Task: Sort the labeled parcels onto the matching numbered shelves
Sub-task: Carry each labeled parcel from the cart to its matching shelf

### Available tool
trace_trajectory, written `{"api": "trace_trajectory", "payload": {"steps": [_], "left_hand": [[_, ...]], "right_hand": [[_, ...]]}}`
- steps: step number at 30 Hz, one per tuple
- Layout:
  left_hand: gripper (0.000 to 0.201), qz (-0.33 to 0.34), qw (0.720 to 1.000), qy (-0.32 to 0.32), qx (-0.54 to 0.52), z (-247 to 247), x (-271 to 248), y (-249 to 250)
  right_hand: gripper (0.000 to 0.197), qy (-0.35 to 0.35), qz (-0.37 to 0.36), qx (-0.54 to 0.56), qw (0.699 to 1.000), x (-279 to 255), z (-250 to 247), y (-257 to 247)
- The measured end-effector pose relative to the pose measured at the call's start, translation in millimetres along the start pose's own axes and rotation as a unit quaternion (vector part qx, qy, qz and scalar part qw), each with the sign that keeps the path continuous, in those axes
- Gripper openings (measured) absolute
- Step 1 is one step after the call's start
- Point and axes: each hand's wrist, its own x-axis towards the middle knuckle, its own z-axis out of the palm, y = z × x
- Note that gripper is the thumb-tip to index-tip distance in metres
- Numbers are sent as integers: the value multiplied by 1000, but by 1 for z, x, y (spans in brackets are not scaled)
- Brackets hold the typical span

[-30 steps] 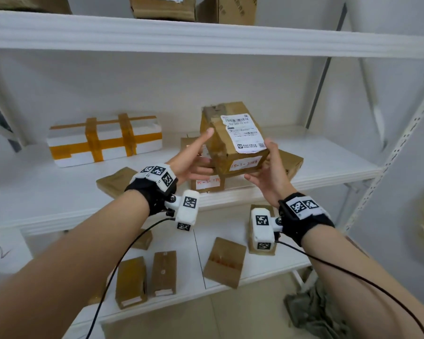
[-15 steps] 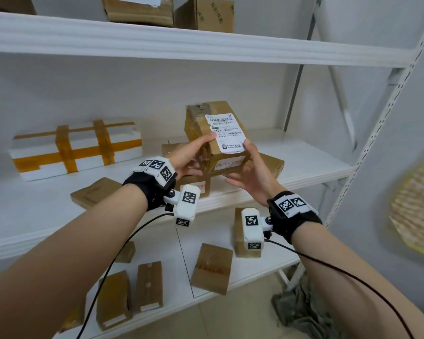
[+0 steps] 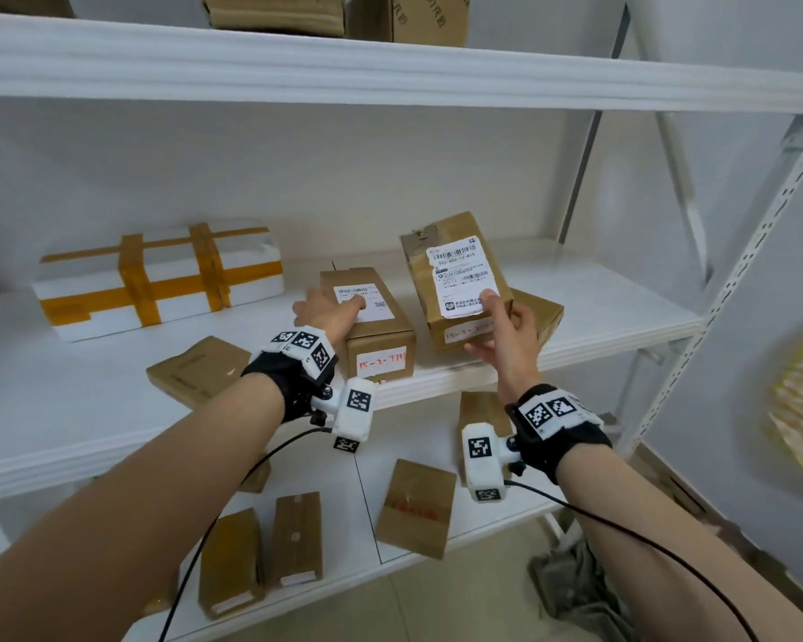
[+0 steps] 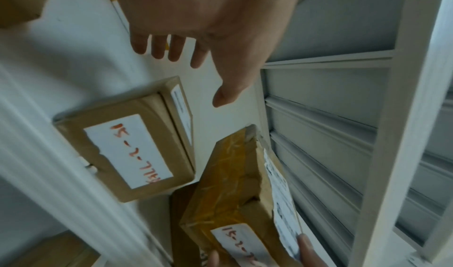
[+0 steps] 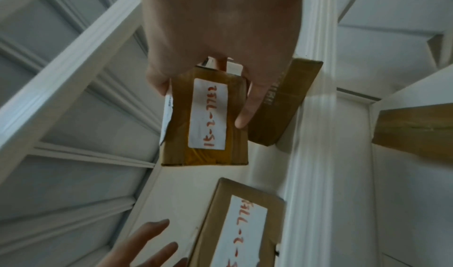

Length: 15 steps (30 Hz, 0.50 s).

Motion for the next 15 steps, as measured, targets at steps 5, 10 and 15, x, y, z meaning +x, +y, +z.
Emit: {"api": "trace_trajectory", "payload": {"steps": [5, 10, 15], "left_hand": [[72, -80, 996, -38, -29, 2, 6, -23], [61, -105, 987, -81, -90, 10, 1, -28], [110, -137, 973, -53, -176, 16, 14, -42]], "right_hand": [[64, -35, 26, -23, 999, 4, 12, 11], [71, -48, 66, -17, 997, 8, 22, 20], [66, -54, 80, 2, 995, 8, 22, 24]]}}
